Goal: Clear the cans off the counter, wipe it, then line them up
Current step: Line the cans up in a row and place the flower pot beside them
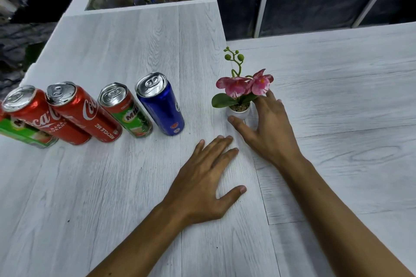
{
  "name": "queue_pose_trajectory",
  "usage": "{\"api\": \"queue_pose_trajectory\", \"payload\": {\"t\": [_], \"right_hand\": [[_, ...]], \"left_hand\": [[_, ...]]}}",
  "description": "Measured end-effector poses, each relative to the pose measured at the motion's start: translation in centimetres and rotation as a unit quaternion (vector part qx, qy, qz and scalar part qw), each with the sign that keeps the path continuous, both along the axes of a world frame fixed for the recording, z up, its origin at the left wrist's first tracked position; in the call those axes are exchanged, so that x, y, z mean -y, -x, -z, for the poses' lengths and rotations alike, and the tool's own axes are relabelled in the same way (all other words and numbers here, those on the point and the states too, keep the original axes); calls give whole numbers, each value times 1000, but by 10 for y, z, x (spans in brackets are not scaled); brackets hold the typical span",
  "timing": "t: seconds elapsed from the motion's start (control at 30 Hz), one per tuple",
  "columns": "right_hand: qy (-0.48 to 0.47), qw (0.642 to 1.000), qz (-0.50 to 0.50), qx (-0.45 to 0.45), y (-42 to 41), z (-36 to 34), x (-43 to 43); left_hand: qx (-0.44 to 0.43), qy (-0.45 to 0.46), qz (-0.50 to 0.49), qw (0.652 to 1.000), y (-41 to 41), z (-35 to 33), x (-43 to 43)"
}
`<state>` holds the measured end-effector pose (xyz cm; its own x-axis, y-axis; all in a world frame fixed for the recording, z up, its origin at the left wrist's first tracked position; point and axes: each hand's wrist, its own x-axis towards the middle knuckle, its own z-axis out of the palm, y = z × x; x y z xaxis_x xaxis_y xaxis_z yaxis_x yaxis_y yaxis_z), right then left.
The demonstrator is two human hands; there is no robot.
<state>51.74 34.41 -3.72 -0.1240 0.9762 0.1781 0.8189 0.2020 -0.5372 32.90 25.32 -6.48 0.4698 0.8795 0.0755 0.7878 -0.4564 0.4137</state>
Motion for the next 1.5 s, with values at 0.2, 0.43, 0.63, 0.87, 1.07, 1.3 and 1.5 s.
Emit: {"api": "queue_pose_trajectory", "payload": {"t": [0.2, 0.43, 0.63, 0.87, 1.07, 1.3, 1.5], "right_hand": [[3, 1000, 11, -13, 4, 5, -7], [-43, 996, 9, -78, 2, 10, -14], [-65, 993, 18, -100, 6, 11, -18], [-57, 993, 23, -104, 5, 9, -16], [-66, 993, 36, -93, 0, 6, -5], [-62, 993, 55, -86, -7, 4, 15], [-53, 994, 64, -73, -5, 1, 40]], "left_hand": [[-10, -3, -2, 1000, 1, 1, -1], [-1, -1, -1, 1000, -3, 2, -1], [2, 12, 4, 1000, -2, -1, -4], [31, 26, 2, 999, 3, -6, -7], [48, 18, 6, 999, 7, -12, -9], [57, 19, 10, 998, 15, -20, -1], [57, 22, 16, 998, 27, -26, 15]]}}
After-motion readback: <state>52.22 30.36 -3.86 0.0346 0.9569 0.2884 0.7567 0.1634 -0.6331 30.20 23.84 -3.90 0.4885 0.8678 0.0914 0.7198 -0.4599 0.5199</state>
